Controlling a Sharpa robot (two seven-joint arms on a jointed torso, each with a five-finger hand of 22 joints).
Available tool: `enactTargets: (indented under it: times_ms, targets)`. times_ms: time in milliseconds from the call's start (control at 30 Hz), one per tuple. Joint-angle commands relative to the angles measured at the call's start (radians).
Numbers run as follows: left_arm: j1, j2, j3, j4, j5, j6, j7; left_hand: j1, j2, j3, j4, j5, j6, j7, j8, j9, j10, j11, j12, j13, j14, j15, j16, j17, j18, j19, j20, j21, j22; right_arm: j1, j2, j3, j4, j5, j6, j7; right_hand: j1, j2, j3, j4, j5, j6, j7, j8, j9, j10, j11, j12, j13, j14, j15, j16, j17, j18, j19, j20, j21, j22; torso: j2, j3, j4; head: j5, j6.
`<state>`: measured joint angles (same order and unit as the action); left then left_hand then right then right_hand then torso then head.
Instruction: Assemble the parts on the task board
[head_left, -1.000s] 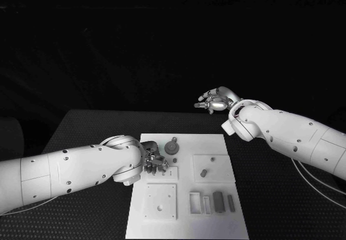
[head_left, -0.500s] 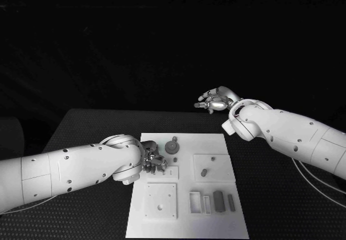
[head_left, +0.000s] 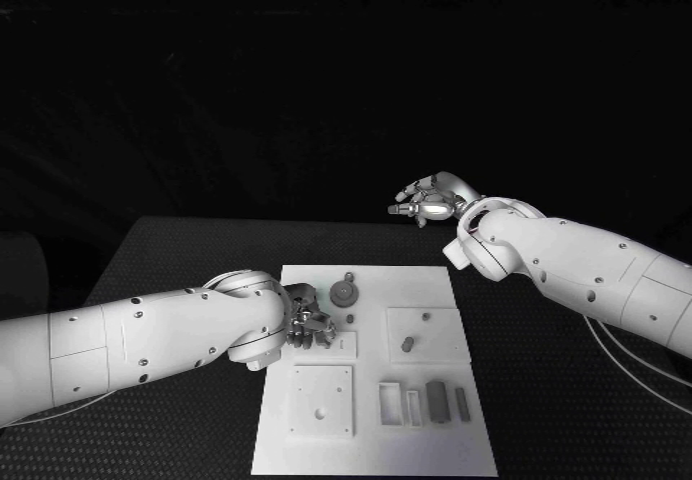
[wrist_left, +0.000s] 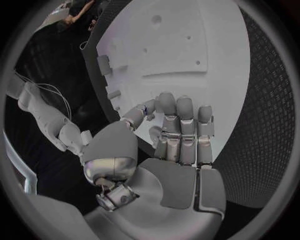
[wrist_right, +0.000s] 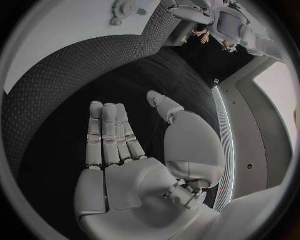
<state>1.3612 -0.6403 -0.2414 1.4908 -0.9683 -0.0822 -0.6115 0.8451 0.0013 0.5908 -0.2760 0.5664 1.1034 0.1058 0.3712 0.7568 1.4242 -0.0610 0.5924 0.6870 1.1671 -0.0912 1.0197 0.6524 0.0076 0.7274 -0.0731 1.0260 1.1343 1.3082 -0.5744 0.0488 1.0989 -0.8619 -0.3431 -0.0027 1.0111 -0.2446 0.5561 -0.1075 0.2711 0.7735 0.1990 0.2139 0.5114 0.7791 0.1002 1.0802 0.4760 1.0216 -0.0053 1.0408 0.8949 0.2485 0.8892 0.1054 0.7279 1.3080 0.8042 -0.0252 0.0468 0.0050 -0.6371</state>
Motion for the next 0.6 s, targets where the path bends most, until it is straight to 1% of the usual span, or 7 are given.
enactTargets:
  times_ms: [33,167,267,600]
  targets:
    - [0.000,0.003,0.000,0.000,0.004,0.019,0.006,0.002,0.013,0.005,0.003,-0.005,0.106,-0.101,0.002,0.104,0.022,-0.035,0.006,0.001,0.001,-0.004,0.006,-0.001,0.005,0.008,-0.114,-0.006,0.000,0.000,0.002,0.000,0.001,-0.006,0.013,0.004,-0.004,0.009,-0.002,0.004,0.005,-0.007,0.009,0.001,-0.002,-0.006,-0.001,0.000,-0.003,-0.007,-0.003,0.007,-0.002,0.013,-0.001,0.006,-0.004,0.006,0.000,-0.0007,0.0001,-0.003,-0.002]
    - [0.000,0.002,0.000,-0.004,0.004,0.017,0.007,0.001,0.013,0.005,0.003,-0.007,0.105,-0.101,0.001,0.103,0.021,-0.035,0.006,0.000,0.001,-0.004,0.006,-0.002,0.005,0.009,-0.114,-0.006,0.000,0.000,0.002,0.000,0.001,-0.006,0.014,0.004,-0.006,0.010,-0.002,0.006,0.006,-0.007,0.010,0.001,-0.002,-0.007,-0.001,0.000,-0.004,-0.008,-0.002,0.008,-0.003,0.013,-0.001,0.007,-0.004,0.007,0.000,-0.0007,0.0000,-0.004,-0.001]
    - [0.000,0.003,0.000,-0.003,-0.008,0.015,0.010,0.001,0.013,0.005,0.002,-0.008,0.105,-0.101,0.001,0.103,0.020,-0.035,0.006,0.000,0.000,-0.004,0.006,-0.002,0.005,0.009,-0.114,-0.006,0.000,0.000,0.001,0.000,0.002,-0.006,0.014,0.004,-0.006,0.010,-0.002,0.006,0.006,-0.008,0.010,0.000,-0.002,-0.007,-0.001,0.000,-0.005,-0.008,-0.002,0.008,-0.003,0.013,-0.001,0.007,-0.004,0.007,0.000,-0.0002,-0.0002,-0.003,-0.003]
    - [0.000,0.002,0.001,0.005,-0.025,0.030,0.013,0.001,0.013,0.006,0.002,-0.010,0.104,-0.101,0.000,0.103,0.019,-0.035,0.007,0.000,0.000,-0.004,0.007,-0.003,0.005,0.011,-0.115,-0.006,0.001,-0.001,0.003,0.000,0.002,-0.004,0.021,0.003,-0.007,0.010,-0.003,0.008,0.007,-0.009,0.010,0.000,-0.003,-0.008,0.000,0.001,-0.007,-0.009,-0.002,0.009,-0.005,0.013,-0.001,0.007,-0.005,0.008,0.000,-0.0004,-0.0003,-0.003,-0.004]
